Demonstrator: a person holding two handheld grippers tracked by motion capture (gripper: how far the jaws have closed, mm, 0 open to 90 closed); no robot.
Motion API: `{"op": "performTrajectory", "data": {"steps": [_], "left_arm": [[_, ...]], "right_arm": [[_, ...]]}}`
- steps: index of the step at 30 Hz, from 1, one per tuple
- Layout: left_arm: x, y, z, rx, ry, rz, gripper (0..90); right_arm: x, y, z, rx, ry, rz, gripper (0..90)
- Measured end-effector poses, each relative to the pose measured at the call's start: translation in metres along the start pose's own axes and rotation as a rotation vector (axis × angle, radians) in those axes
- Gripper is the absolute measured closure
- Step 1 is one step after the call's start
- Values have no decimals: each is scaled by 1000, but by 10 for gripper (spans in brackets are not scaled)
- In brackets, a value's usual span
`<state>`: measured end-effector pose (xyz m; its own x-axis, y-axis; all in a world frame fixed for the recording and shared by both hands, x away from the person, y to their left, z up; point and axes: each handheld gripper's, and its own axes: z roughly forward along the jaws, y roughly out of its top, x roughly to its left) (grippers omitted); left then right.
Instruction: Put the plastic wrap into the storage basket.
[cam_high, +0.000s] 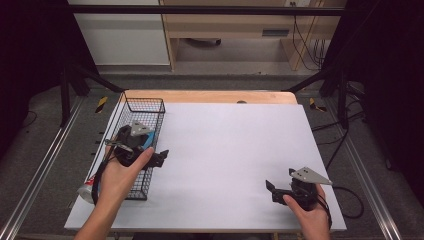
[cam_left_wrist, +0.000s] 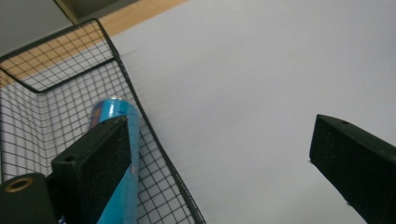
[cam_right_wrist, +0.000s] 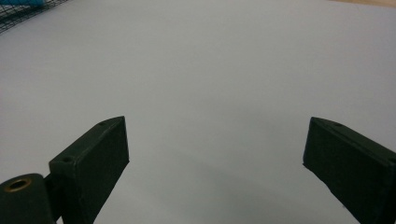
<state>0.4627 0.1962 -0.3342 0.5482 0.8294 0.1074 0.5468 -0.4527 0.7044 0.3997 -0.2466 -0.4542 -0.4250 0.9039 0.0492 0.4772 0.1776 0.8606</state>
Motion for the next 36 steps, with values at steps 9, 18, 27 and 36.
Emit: {"op": "performTrajectory", "data": {"steps": [9, 18, 27, 36], "left_arm": [[-28, -1, 15, -18, -93, 61, 46], [-59, -10, 35, -50, -189, 80, 47], [-82, -16, 59, -111, -268, 90, 45], [-104, -21, 91, -117, -309, 117, 42]], "right_arm": [[0, 0, 1, 9, 4, -3, 66], [1, -1, 2, 15, 4, -2, 56], [-1, -1, 0, 7, -12, -3, 57], [0, 0, 1, 5, -5, -14, 50]]}}
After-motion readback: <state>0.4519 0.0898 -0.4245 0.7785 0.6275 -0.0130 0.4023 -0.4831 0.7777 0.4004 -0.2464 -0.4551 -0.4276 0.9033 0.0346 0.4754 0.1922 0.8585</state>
